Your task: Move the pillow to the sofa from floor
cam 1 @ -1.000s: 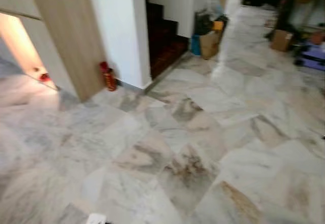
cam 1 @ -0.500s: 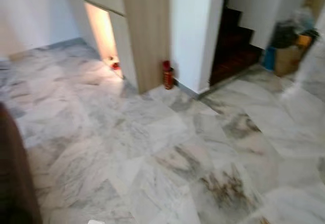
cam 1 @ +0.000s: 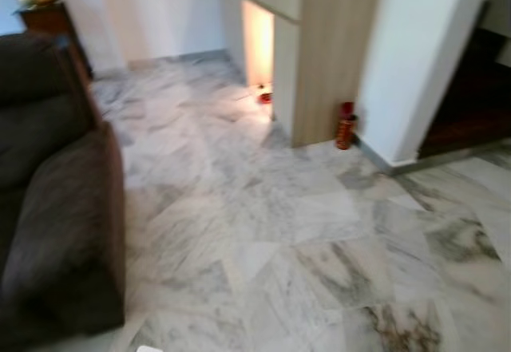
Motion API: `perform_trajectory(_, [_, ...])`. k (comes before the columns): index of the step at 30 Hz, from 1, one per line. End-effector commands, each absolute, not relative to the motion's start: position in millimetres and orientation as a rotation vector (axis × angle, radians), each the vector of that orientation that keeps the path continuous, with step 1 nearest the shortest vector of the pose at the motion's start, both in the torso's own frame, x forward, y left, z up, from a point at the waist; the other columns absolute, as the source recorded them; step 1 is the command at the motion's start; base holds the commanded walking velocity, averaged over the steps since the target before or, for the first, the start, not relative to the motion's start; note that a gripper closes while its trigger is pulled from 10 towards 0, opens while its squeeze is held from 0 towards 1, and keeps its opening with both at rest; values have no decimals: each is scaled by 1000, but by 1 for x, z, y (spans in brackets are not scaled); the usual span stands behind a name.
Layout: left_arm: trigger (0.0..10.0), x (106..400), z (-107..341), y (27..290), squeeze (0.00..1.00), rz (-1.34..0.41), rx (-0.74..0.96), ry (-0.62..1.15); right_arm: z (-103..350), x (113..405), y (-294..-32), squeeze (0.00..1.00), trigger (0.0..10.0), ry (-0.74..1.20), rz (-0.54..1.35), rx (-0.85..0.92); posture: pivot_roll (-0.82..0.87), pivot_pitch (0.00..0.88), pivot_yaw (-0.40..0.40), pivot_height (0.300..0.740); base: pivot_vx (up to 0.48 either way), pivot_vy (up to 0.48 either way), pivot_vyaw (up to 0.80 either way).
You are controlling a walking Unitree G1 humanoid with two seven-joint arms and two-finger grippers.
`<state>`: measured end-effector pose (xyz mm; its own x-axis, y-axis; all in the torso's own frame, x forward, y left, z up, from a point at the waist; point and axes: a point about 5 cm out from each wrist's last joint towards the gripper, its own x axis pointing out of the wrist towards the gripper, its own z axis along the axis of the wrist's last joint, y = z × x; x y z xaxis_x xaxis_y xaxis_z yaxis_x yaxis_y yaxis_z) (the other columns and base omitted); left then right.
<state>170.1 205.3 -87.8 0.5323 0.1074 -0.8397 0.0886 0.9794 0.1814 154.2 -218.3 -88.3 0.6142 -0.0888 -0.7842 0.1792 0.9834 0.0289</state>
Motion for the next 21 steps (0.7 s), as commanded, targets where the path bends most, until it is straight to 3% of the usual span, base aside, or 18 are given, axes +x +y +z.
perform_trajectory(1, [10000, 167, -89, 208, 0, 4, 228, 1026, -90, 152, -214, 0, 10000, 908, -145, 111, -94, 36, 21, 740, 0, 0, 800])
perform_trajectory(21, [10000, 165, -89, 211, 0, -6, 235, 1026, -91, 152, -209, 0, 10000, 903, -134, 126, -90, 21, 31, 740, 0, 0, 800])
